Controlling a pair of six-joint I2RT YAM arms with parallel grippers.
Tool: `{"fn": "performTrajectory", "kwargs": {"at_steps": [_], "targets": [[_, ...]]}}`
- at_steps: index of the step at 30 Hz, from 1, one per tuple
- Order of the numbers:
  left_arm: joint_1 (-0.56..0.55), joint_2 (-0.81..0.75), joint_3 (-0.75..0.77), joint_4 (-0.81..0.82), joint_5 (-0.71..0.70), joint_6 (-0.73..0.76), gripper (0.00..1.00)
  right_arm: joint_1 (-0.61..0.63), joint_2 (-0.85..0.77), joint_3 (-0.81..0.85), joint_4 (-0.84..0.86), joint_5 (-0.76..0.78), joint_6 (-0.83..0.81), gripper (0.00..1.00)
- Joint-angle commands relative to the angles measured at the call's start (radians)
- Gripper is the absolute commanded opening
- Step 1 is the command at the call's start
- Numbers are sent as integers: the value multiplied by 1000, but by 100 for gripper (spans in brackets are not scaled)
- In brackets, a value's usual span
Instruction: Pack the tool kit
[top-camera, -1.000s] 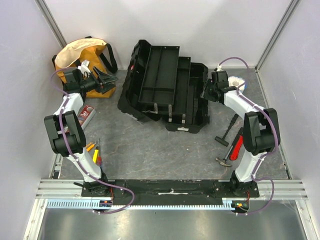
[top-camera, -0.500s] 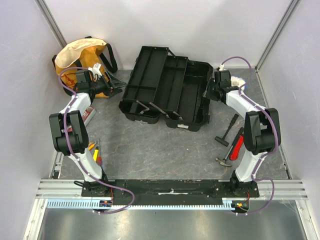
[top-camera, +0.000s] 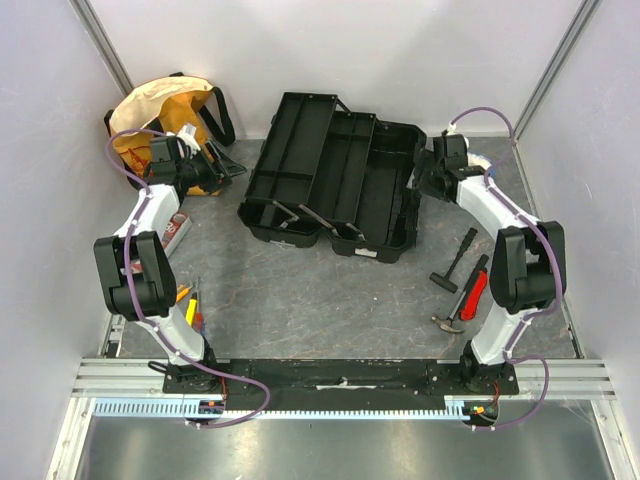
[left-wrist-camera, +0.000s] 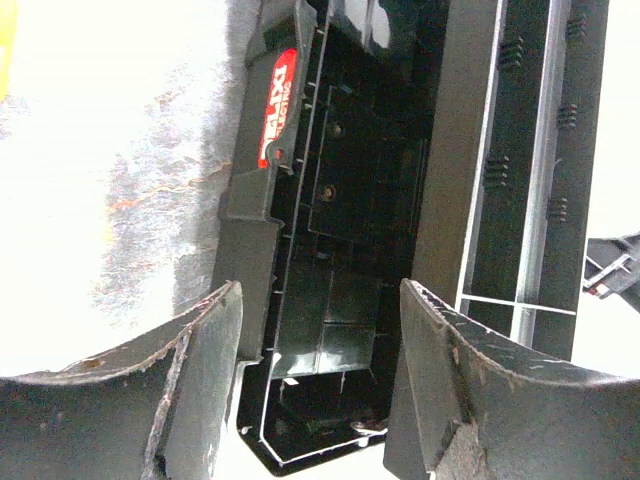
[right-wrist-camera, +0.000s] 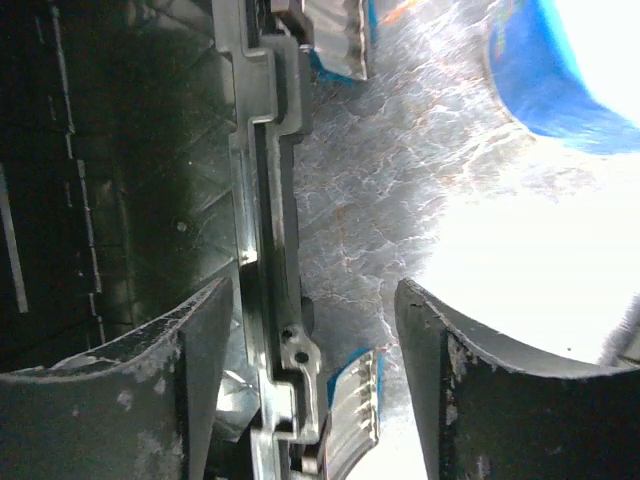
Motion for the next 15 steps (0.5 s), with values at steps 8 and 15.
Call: {"fn": "performTrajectory", "kwargs": {"at_steps": [8,15], "targets": [[4,-192,90,-90,-18,33,72,-84,-321,-59,-117,266,119,59],[4,-246,81,-108,-3,14,72,-141,-397,-293,-194,257,168,48]]}}
